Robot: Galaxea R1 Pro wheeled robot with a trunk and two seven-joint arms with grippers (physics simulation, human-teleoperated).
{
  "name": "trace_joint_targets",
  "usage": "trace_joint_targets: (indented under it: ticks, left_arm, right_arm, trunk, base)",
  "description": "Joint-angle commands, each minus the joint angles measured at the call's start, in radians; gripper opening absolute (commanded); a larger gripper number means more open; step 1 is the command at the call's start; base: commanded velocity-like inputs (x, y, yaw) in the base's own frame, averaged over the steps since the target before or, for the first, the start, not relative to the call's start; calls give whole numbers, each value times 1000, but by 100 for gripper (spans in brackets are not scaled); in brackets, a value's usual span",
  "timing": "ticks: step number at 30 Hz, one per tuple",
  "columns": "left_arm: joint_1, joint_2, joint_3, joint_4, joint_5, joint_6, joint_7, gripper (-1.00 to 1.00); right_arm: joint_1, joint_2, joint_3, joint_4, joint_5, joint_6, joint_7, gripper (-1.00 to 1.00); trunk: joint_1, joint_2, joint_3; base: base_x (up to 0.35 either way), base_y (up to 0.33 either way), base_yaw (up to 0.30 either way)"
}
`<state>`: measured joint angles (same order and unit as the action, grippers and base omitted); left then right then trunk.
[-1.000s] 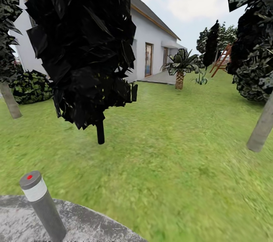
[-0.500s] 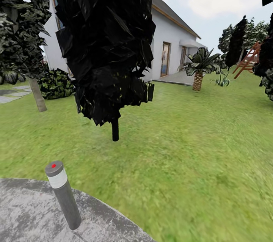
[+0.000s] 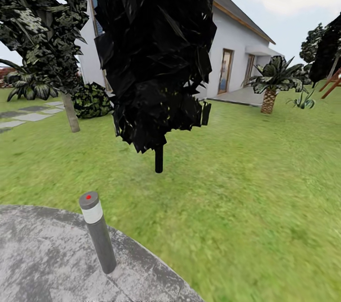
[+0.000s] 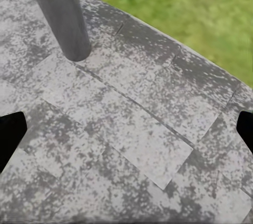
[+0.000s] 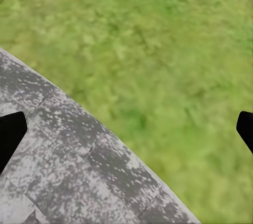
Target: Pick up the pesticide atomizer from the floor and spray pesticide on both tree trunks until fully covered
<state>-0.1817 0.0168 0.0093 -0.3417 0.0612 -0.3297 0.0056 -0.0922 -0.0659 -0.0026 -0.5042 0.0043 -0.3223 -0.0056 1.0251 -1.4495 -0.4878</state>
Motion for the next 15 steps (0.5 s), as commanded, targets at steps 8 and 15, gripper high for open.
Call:
trace_joint_targets:
  ticks: [8,15]
  left_arm:
    - [-1,0,-2,1,6,-3,1,100]
    - [-1,0,-2,1,6,-3,1,100]
  right_arm:
    - [-1,0,0,0,1,-3,-1,100]
    - [-1,0,0,0,0,-3,-1,100]
  trunk:
    - [0,-1,-11]
    - [0,-1,-19]
  base:
    - [0,0,215]
    - [0,0,213]
